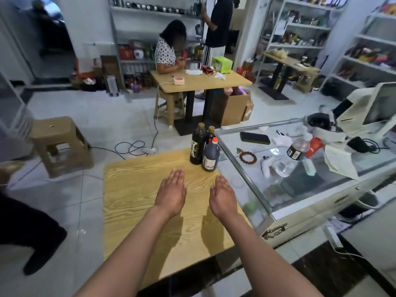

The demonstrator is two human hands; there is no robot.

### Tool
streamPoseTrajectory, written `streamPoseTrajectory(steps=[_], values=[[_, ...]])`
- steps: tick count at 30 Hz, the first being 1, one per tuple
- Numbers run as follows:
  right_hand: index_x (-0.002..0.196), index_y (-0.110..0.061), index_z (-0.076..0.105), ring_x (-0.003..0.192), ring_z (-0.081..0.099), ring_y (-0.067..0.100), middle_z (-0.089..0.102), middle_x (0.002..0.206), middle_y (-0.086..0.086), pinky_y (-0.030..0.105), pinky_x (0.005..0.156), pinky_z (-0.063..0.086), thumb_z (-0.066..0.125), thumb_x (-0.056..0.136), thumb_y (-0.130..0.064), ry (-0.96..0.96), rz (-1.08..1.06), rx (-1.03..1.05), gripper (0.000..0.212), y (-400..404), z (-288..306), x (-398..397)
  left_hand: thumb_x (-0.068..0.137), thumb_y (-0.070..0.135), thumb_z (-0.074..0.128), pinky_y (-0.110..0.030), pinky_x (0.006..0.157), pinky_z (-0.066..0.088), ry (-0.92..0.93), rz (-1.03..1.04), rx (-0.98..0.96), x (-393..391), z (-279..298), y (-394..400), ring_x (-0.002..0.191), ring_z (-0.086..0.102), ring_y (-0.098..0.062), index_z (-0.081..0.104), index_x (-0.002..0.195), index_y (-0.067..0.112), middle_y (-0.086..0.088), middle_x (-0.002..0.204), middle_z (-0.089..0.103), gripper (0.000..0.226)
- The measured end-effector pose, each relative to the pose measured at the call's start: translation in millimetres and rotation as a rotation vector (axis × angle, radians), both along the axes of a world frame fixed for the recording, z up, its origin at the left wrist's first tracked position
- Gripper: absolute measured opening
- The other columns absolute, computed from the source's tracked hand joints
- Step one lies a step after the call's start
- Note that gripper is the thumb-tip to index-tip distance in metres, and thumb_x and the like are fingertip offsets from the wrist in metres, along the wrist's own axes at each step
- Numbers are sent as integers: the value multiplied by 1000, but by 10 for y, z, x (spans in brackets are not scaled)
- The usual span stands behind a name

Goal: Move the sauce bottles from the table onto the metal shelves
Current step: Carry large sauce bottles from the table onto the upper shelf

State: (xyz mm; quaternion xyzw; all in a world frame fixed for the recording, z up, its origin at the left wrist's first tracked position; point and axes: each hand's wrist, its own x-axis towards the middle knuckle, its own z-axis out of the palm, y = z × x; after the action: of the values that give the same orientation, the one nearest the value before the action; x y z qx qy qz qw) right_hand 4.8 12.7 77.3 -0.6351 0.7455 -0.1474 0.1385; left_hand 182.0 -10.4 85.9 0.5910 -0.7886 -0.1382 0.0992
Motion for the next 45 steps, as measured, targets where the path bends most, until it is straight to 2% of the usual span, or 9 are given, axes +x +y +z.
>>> streamPoseTrajectory(steps=[15, 19, 22, 26, 30, 33, 37, 41, 45], values=[[142, -10, 46, 128, 51, 28, 56, 139, 12, 37, 103, 43, 38, 105, -36, -384, -137, -231, 47, -1901, -234, -477, 104, 35, 34, -34, 118, 20, 126, 30, 104, -702, -130, -1498, 148, 15, -20, 19, 154, 14, -4, 161, 18, 56], [142, -14, 45, 128, 49, 27, 54, 137, 10, 41, 105, 43, 47, 101, -35, -421, -210, -248, 46, -2517, -441, -627, 99, 26, 50, -28, 113, 22, 328, 178, 160, -1035, -239, -2132, 145, 23, -21, 27, 150, 11, -6, 158, 26, 58], [144, -16, 41, 129, 49, 27, 53, 139, 9, 45, 104, 45, 51, 98, -43, -460, -265, -173, 54, -2908, -627, -717, 92, 18, 61, -28, 113, 20, 470, 376, 143, -1201, -326, -2675, 148, 14, -22, 27, 148, 11, -6, 161, 11, 67], [128, -12, 56, 107, 58, 25, 61, 117, 9, 38, 90, 49, 58, 94, -44, -491, -238, -184, 46, -3111, -874, -770, 83, 18, 70, -26, 113, 20, 628, 423, 158, -1233, -402, -3260, 147, 14, -15, 21, 151, 22, 1, 162, 11, 84], [87, -14, 63, 78, 58, 19, 61, 83, 0, 26, 61, 37, 62, 90, -41, -422, -254, -193, 27, -3203, -871, -777, 79, 23, 73, -31, 104, 43, 689, 297, 215, -1187, -533, -3549, 124, 50, -14, 48, 137, 25, 2, 135, 53, 64], [74, -21, 57, 62, 54, 18, 51, 62, -8, 24, 50, 30, 62, 84, -40, -391, -301, -114, 23, -3251, -829, -780, 72, 41, 80, -23, 83, 42, 570, 314, 130, -1158, -592, -3518, 99, 52, -9, 57, 115, 24, 5, 111, 52, 52], [73, -24, 55, 64, 56, 20, 54, 63, -6, 27, 57, 33, 60, 85, -47, -342, -294, -77, 26, -3258, -826, -747, 58, 65, 78, -26, 66, 34, 361, 473, 16, -1144, -604, -3422, 85, 47, -15, 45, 89, 18, 3, 95, 46, 65], [78, -24, 58, 69, 53, 19, 55, 68, -6, 27, 62, 35, 59, 85, -50, -339, -276, -36, 27, -3278, -827, -745, 65, 48, 83, -20, 93, 38, 596, 428, 134, -1184, -700, -3392, 118, 45, -11, 46, 125, 20, 3, 125, 48, 75], [89, -21, 65, 70, 49, 18, 52, 71, -6, 26, 63, 33, 59, 86, -49, -322, -252, -10, 29, -3295, -817, -785, 62, 42, 86, -25, 68, 49, 664, 396, 199, -1200, -664, -3429, 86, 63, -12, 48, 97, 21, 7, 90, 63, 55]])
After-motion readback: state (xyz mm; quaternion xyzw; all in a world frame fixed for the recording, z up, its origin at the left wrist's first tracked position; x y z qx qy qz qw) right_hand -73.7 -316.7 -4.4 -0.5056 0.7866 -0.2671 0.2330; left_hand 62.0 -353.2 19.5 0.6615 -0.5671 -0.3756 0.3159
